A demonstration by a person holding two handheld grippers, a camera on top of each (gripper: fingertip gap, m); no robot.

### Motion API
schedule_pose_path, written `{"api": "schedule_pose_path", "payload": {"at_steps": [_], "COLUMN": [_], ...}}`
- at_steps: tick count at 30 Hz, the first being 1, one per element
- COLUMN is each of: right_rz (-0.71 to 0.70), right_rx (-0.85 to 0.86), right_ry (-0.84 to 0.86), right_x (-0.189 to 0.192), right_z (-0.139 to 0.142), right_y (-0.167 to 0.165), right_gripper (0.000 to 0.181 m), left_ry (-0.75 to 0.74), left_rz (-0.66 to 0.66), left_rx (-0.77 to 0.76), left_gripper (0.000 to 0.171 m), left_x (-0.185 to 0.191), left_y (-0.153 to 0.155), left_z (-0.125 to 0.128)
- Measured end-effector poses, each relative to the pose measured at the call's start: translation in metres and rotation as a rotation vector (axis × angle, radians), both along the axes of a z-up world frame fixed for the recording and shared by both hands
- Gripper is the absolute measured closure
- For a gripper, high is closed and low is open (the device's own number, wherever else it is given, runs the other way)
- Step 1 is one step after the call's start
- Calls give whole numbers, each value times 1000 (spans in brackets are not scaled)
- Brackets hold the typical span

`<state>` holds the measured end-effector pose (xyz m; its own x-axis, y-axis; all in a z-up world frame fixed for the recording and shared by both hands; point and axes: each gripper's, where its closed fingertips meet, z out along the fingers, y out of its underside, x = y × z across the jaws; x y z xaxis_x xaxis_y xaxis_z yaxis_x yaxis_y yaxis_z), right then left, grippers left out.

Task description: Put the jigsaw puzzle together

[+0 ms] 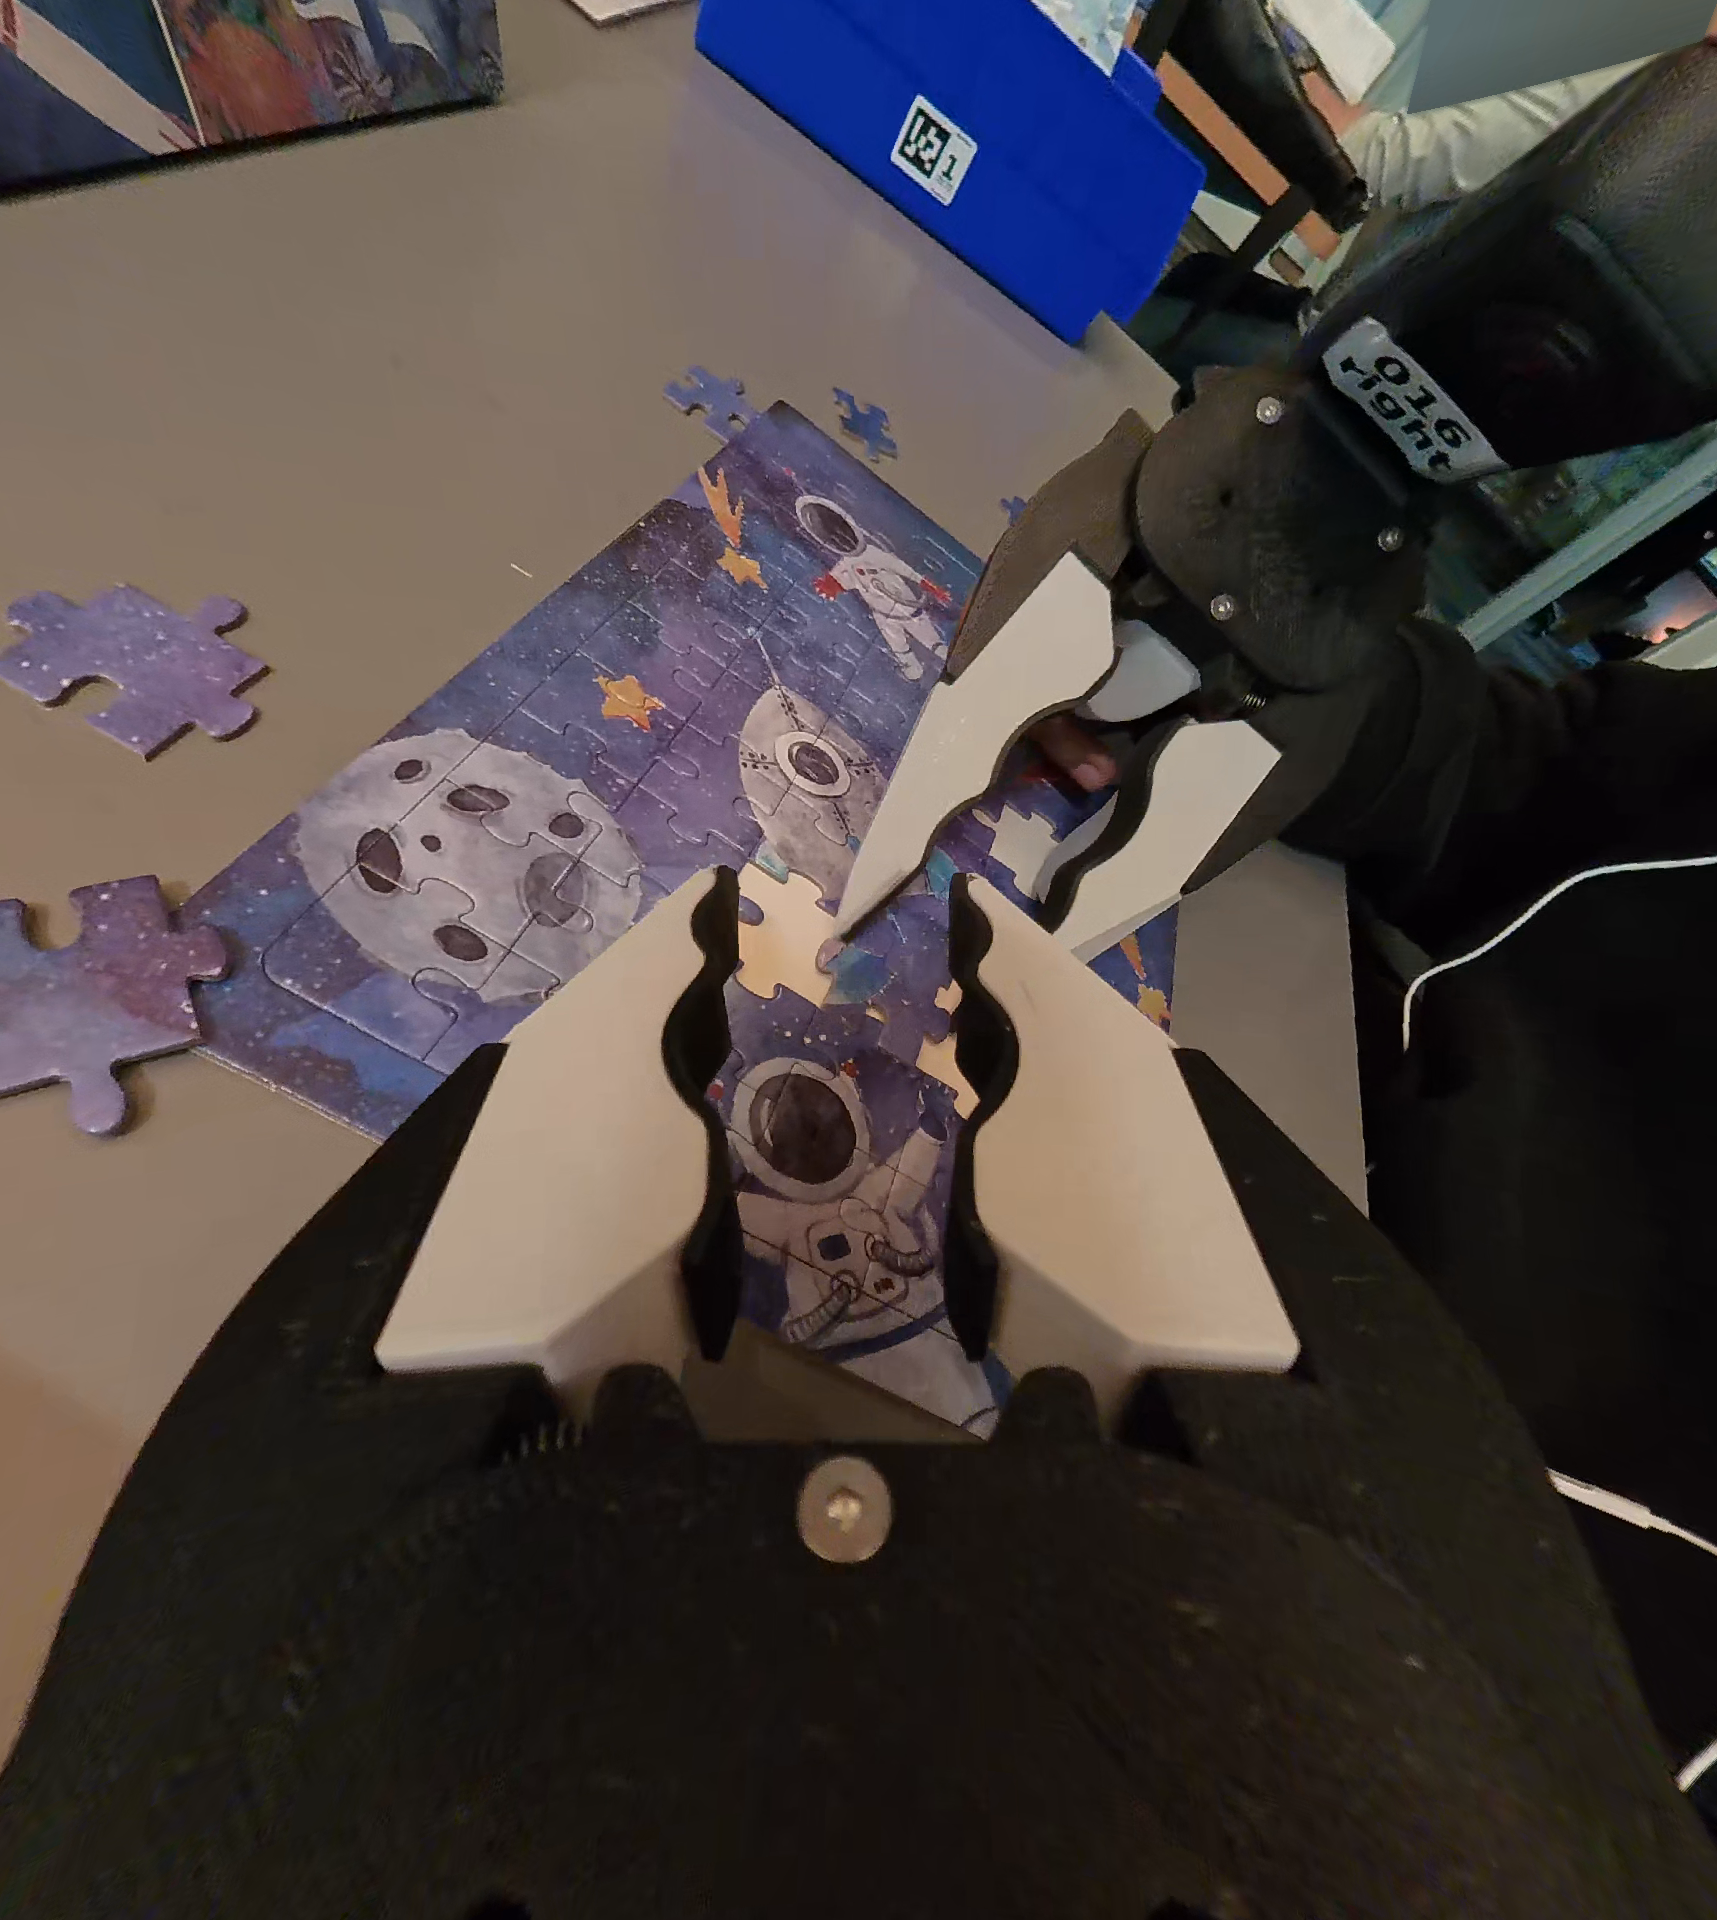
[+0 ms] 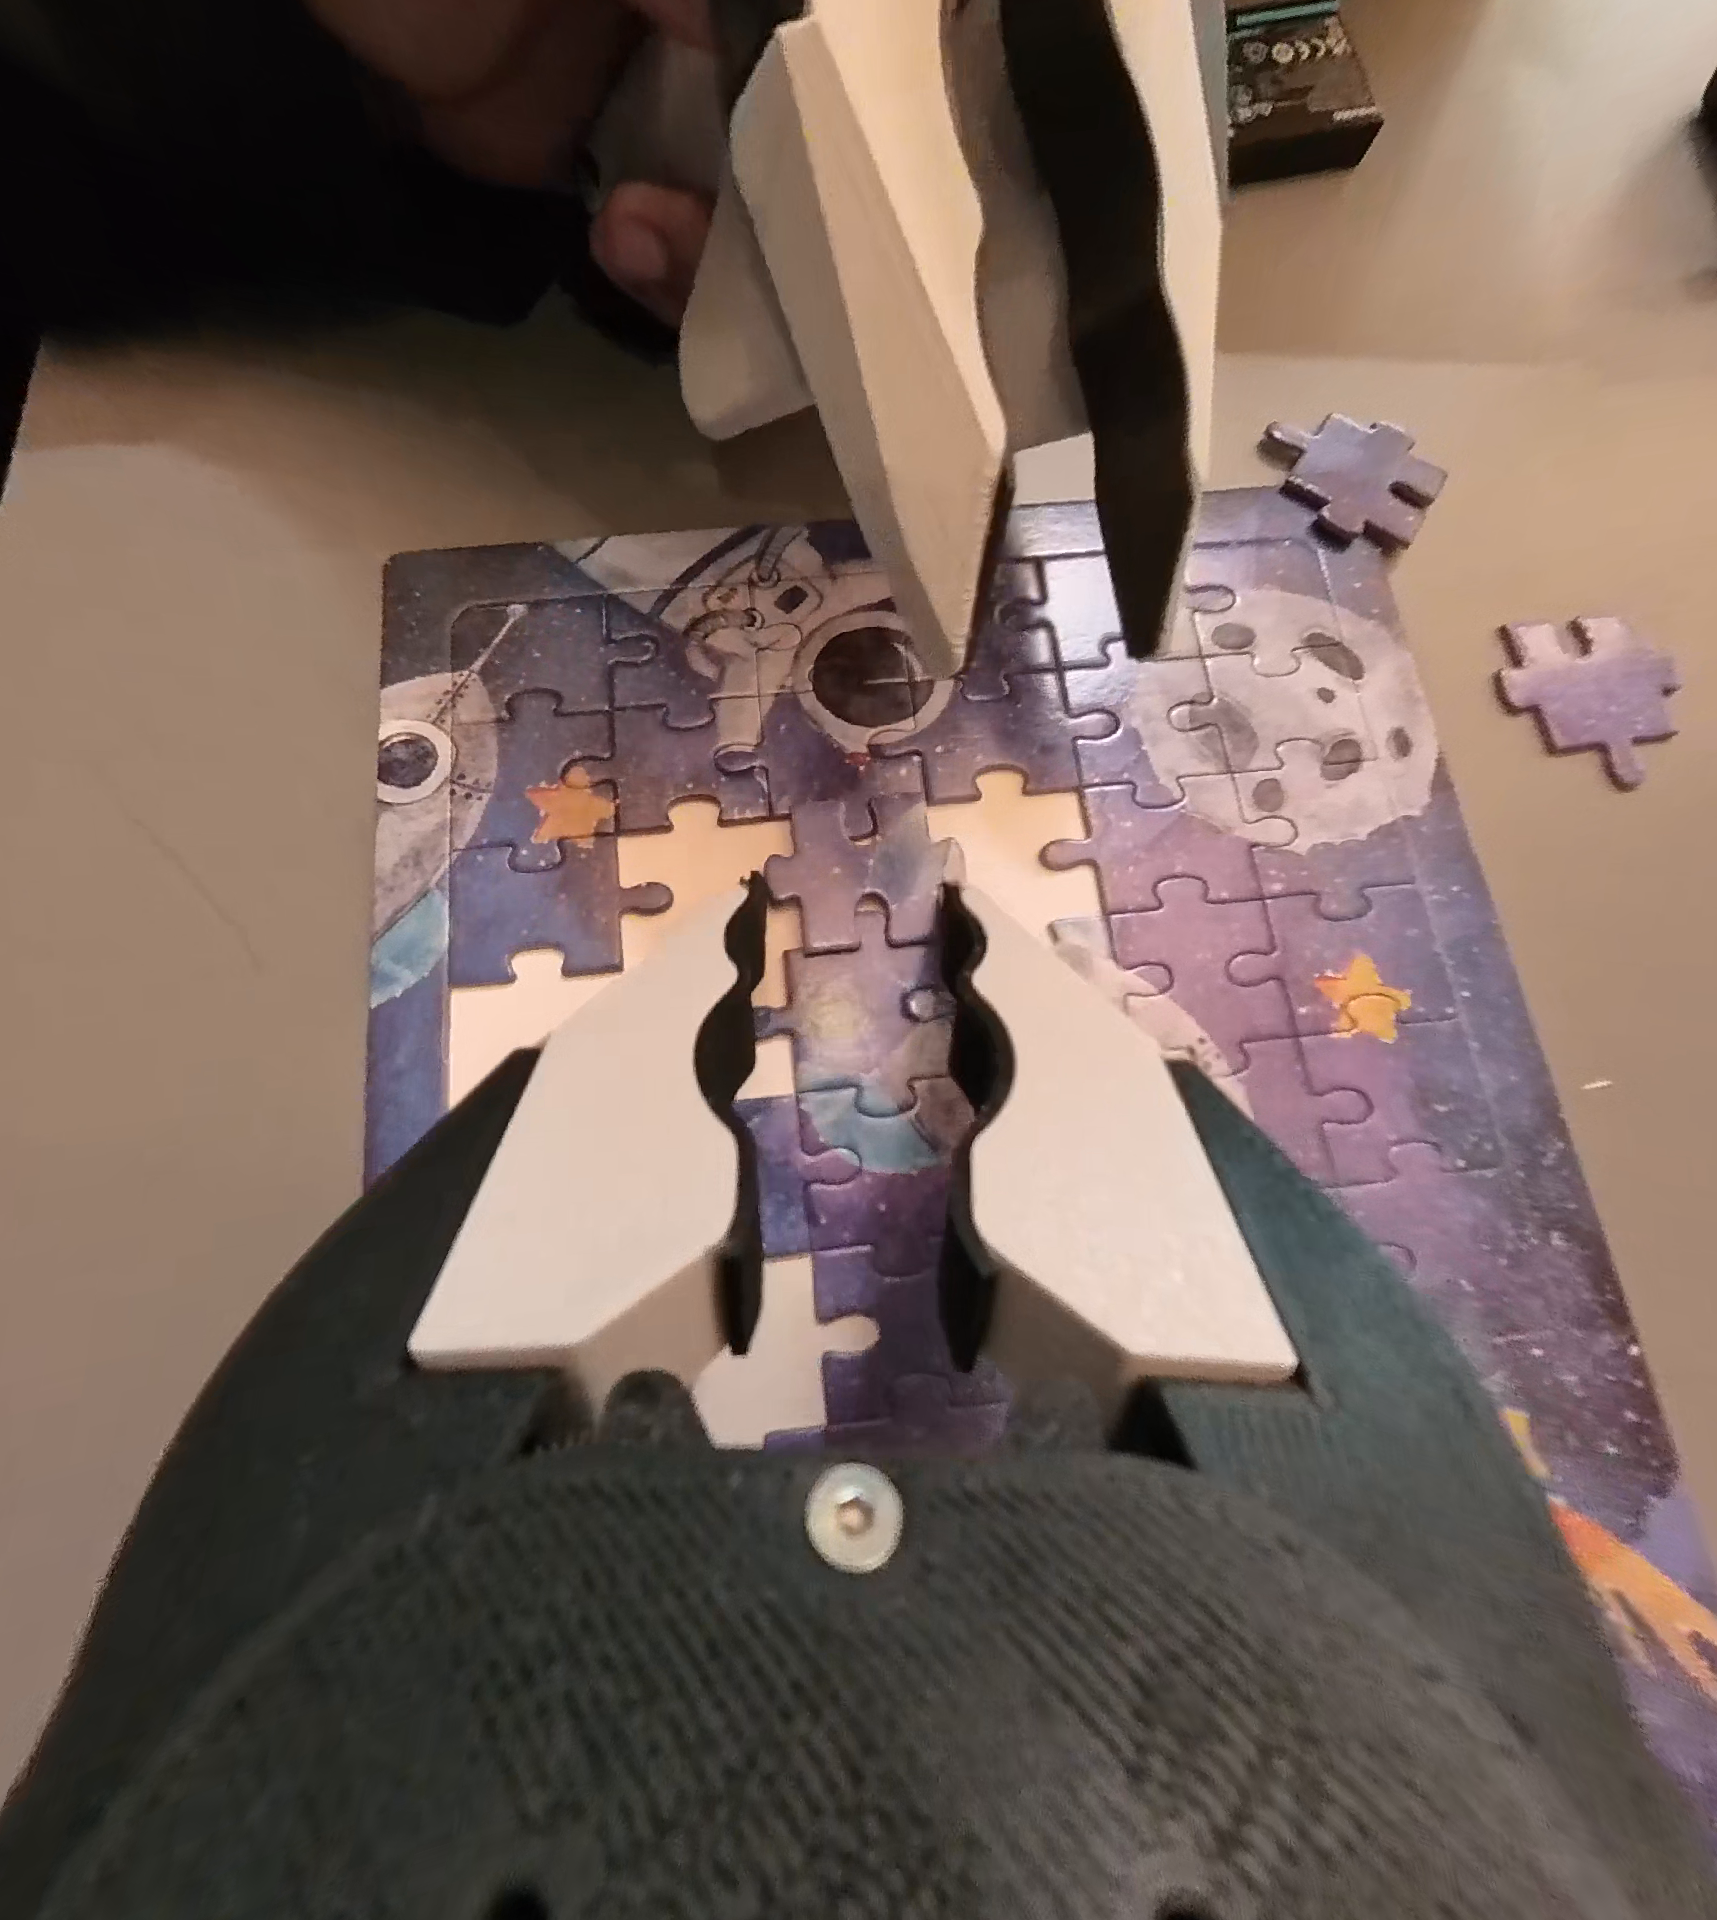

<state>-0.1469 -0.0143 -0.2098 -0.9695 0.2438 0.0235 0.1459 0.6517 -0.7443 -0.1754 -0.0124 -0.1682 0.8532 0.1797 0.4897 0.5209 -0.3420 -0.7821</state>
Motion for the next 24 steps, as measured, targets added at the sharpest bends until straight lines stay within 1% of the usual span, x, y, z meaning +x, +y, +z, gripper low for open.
{"api": "schedule_pose_path", "payload": {"at_steps": [7, 10, 13, 16, 19, 22, 24], "right_rz": [-22, -49, -108, -195, -281, -250, -228], "right_rx": [-17, -14, -15, -29, -23, -33, -17], "right_ry": [-42, -43, -19, -2, -23, -105, -112], "right_x": [2, -2, -14, -30, -41, -32, -28], "right_z": [2, 3, 8, 15, 14, 8, 4], "right_y": [6, 16, 30, 47, 62, 57, 54], "right_gripper": [150, 149, 149, 149, 149, 146, 144], "left_ry": [8, 16, 18, 19, 25, 29, 30], "left_rz": [3, 7, 11, 13, 14, 15, 16], "left_rx": [1, 3, 5, 4, -7, -18, -20], "left_gripper": [135, 135, 135, 135, 135, 135, 135], "left_x": [-1, -1, -2, -3, -3, -3, -3], "left_y": [0, 0, -1, -1, -1, 0, 0], "left_z": [0, 1, 2, 2, 0, -2, -2]}}
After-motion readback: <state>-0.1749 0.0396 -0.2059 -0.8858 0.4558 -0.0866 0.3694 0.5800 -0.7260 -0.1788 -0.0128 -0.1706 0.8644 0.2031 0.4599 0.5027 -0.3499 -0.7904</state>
